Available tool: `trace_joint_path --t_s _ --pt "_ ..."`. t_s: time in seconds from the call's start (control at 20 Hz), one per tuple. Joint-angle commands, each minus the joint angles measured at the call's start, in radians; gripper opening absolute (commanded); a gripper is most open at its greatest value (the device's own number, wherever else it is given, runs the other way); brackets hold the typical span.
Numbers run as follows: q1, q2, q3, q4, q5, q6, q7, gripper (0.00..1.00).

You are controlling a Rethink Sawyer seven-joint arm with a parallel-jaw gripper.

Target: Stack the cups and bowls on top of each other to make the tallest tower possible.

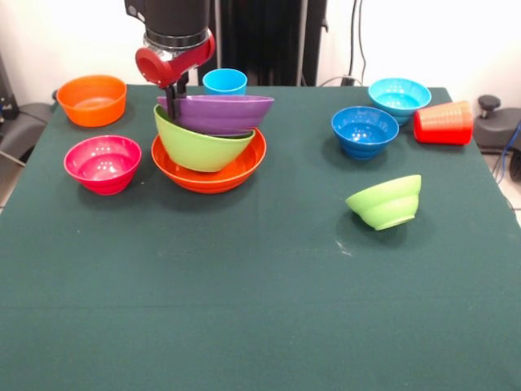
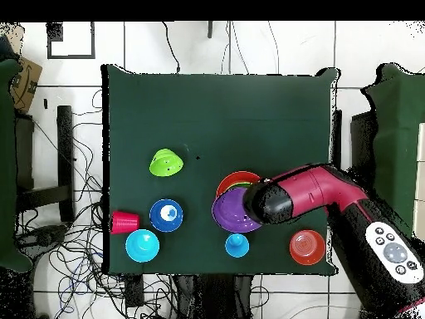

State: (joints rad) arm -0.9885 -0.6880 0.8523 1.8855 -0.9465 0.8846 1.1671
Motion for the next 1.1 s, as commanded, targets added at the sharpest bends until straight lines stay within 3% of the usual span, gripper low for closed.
trace_joint_path --t_s 0.05,0.9,0.95,1.1 --pt "0.056 0.031 -0.081 -0.056 -0.070 0.015 -0.086 0.00" --pt "0.066 0.025 -0.102 -0.051 -0.070 0.006 -0.094 0.00" --pt "0.067 0.024 -0.103 -0.051 -0.070 0.006 -0.094 1.00" --pt "0.074 0.025 -0.108 -0.057 -0.072 0.014 -0.089 1.00"
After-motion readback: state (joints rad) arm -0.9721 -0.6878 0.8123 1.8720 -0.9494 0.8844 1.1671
